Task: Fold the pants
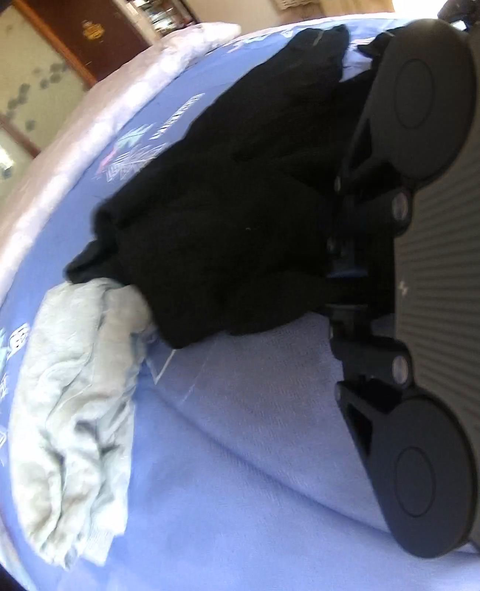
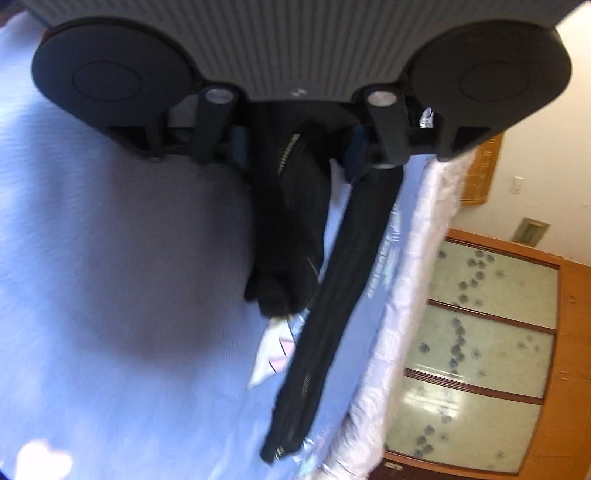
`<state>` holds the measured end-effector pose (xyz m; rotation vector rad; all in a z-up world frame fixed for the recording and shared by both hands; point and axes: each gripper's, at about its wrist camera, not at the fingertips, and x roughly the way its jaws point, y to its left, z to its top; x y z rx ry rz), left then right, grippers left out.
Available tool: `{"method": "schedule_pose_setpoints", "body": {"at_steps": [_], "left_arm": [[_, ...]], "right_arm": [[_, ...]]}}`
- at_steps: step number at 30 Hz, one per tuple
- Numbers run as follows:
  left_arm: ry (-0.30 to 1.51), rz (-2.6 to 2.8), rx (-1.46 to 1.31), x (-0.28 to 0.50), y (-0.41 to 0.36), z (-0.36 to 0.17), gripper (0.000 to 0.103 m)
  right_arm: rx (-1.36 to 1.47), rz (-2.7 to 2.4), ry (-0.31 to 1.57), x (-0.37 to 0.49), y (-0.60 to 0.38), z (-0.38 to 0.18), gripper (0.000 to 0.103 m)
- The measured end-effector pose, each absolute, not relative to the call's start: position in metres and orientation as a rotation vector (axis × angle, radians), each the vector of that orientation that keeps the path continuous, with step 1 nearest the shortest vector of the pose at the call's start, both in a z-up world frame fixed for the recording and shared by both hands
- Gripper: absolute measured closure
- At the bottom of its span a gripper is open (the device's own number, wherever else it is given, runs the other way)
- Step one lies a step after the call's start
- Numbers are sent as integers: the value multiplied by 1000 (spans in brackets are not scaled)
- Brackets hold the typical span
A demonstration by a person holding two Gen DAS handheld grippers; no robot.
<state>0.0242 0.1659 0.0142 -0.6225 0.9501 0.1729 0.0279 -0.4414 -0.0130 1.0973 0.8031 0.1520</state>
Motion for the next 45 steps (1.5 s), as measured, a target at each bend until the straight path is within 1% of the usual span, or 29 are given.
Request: {"method": "schedule_pose_setpoints", "body": {"at_steps": [2,4,7,9,11,12,13,14,15,16,17,18,19,20,22,23,24,26,29,31,32,33,35,39,41,42,43,44,45], "left_arm": [[889,171,-553,5,155,39,92],[817,144,-513,-24,146,70,92],[715,144,-442,-76,132,107,92],[703,163,-406,-103,123,110,90],[749,187,-397,-119,117,93,87],[790,205,-391,-121,114,79,80],[846,238,-391,-120,113,62,76],[916,269,-403,-117,113,46,73],[977,276,-432,-115,116,33,69],[996,269,-468,-114,120,26,68],[996,274,-502,-113,125,25,60],[993,287,-524,-112,129,28,46],[980,294,-545,-110,134,32,41],[960,289,-559,-106,136,34,37],[927,275,-567,-98,140,40,31],[917,276,-562,-93,142,40,22],[916,282,-558,-88,144,39,20],[945,297,-578,-79,149,28,21],[961,293,-643,-69,154,11,24],[946,289,-619,-64,152,11,48],[956,275,-618,-62,151,12,69],[966,250,-636,-59,159,4,83],[979,238,-672,-60,163,3,86],[990,254,-684,-50,164,0,87],[990,256,-693,-46,165,-1,87],[987,256,-697,-48,165,-1,87],[985,254,-701,-52,166,0,87],[985,252,-704,-56,167,0,88],[987,251,-705,-55,167,0,88]], "right_arm": [[1099,129,716,17,-444,1,93],[1054,132,563,5,-454,34,95],[978,145,380,-18,-473,79,95],[928,125,290,-39,-484,97,95],[914,93,261,-53,-494,98,95],[923,78,272,-57,-500,92,95],[938,60,297,-62,-505,82,95],[955,30,338,-65,-510,70,94],[977,-11,383,-64,-512,56,91],[1004,-63,419,-67,-516,44,89],[1032,-91,441,-70,-518,33,87],[1065,-107,454,-74,-522,25,78],[1093,-123,454,-78,-527,20,67],[1107,-132,446,-87,-531,18,63],[1107,-149,426,-93,-538,21,61],[1108,-156,418,-95,-540,22,61],[1115,-163,413,-95,-542,21,60],[1133,-173,413,-97,-543,20,60],[1125,-180,427,-93,-542,12,60],[1135,-175,432,-93,-544,8,56],[1155,-166,433,-93,-546,5,54],[1179,-158,436,-93,-550,3,53],[1219,-141,437,-91,-554,3,53],[1201,-143,461,-71,-554,16,51],[1197,-125,467,-65,-553,26,49],[1173,-114,465,-64,-550,31,45],[1123,-126,468,-61,-546,37,44],[1052,-164,485,-56,-541,42,45],[966,-214,525,-48,-536,44,54]]}}
